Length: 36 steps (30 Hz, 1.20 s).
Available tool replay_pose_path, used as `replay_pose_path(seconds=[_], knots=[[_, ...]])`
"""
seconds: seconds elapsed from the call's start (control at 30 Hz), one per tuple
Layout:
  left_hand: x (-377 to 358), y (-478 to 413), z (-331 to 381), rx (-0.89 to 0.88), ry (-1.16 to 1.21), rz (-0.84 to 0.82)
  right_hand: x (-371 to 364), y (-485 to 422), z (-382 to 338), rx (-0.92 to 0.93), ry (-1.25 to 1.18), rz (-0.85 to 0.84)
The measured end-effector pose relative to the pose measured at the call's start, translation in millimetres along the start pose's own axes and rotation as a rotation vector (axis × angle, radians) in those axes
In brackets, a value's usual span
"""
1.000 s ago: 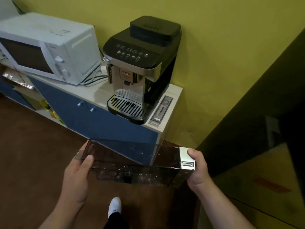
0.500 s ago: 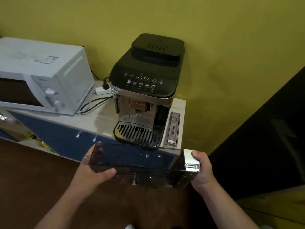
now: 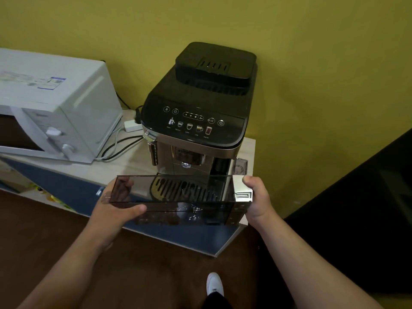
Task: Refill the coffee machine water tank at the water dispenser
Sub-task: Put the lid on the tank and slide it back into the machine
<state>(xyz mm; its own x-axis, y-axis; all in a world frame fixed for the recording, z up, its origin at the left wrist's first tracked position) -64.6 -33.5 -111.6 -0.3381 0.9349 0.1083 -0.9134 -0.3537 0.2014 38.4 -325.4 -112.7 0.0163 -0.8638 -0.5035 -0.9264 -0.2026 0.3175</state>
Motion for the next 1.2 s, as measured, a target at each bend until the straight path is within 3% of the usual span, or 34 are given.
replay_pose_path(seconds=[0.43, 0.8, 0.87, 0.93, 1.03, 1.2], knots=[[1, -25, -3, 0.01, -0.047, 0.069, -3, -44, 13, -0.027, -0.009, 0.067], [7, -36, -6, 0.01, -0.219, 0.084, 2, -59, 5, 0.033, 0.103, -0.125], [8, -36, -8, 0.019, -0.236, 0.092, 18, -68, 3, 0.07, 0.139, -0.035], [8, -36, -8, 0.013, -0.254, 0.093, 39, -79, 0, 0.102, 0.265, 0.143], [6, -35, -5, -0.005, -0.272, 0.086, 67, -95, 6, 0.091, 0.648, 0.335], [6, -34, -6, 0.02, -0.227, 0.097, 84, -115, 32, -0.036, 1.166, 0.371]])
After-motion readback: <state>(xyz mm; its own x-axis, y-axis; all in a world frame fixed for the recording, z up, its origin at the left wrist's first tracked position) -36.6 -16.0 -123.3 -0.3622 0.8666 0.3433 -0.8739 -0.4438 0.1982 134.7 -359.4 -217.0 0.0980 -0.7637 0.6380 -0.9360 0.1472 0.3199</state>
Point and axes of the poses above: each hand's wrist, its own y-axis away from the middle knuckle, its own x-axis out of the back of the hand, z = x × y, the point moved 1 cm from there along -y, towards the middle knuckle, and after that the axes turned 7 degrees about -y, right-handed, at the moved point
